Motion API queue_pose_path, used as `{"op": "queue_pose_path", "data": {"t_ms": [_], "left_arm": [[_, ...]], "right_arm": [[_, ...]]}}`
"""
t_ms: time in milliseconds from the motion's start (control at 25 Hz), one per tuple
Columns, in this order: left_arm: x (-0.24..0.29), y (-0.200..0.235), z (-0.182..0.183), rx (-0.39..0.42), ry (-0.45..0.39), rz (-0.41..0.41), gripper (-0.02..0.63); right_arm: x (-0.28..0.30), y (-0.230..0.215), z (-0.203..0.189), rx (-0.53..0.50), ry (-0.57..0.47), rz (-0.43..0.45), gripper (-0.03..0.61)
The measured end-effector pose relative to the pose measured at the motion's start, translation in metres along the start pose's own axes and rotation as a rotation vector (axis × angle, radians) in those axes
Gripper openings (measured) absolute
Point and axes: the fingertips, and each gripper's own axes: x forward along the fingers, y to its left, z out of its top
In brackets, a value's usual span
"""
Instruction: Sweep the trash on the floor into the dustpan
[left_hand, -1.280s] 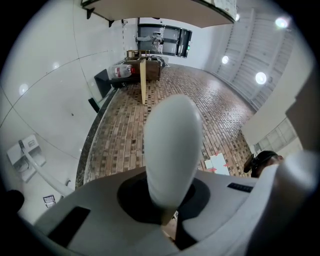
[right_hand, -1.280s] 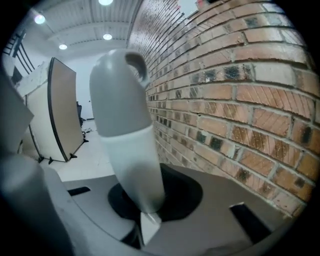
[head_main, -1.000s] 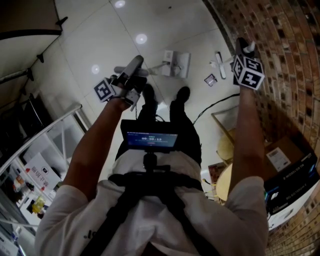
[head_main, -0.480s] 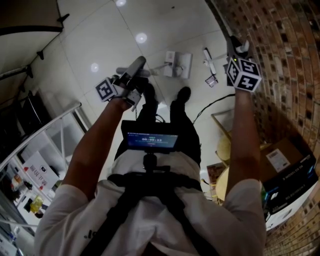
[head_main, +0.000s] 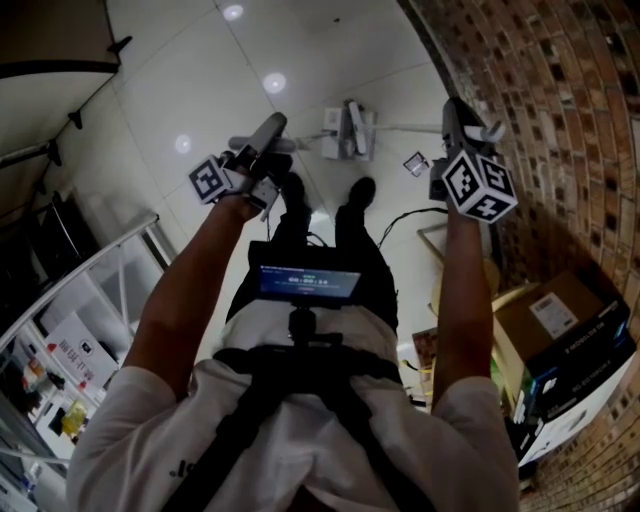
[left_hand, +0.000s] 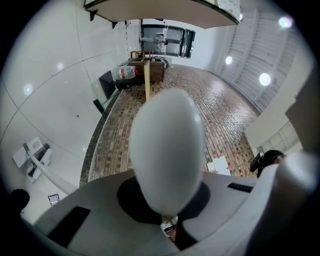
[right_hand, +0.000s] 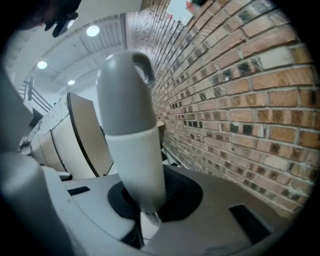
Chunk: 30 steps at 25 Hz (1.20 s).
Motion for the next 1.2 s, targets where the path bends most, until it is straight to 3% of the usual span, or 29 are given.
{"op": "queue_pose_path", "data": {"t_ms": [80, 400, 720, 1000, 1200], "left_arm": [[-0.001, -0.001, 0.004, -0.004, -0.005, -0.002, 0.001], [0.011, -0.019, 0.005, -0.001, 0.021, -0.066, 0.001], [0.059, -0.031, -0.039, -0.016, 0.174, -0.116, 0.001], [0.096, -0.024, -0.068, -0.029, 0.252, -0.109, 0.001], [0.096, -0.007, -0.077, -0.043, 0.277, -0.044, 0.001]], "right_arm": [[-0.015, -0.009, 0.006, 0.008, -0.029, -0.038, 0.023], [-0.086, -0.054, 0.049, -0.124, -0.106, -0.212, 0.009], [-0.182, -0.14, 0.048, -0.181, -0.08, -0.469, 0.005], [-0.218, -0.213, 0.006, -0.16, -0.035, -0.639, 0.005], [-0.213, -0.237, -0.06, -0.018, 0.038, -0.717, 0.008]]}}
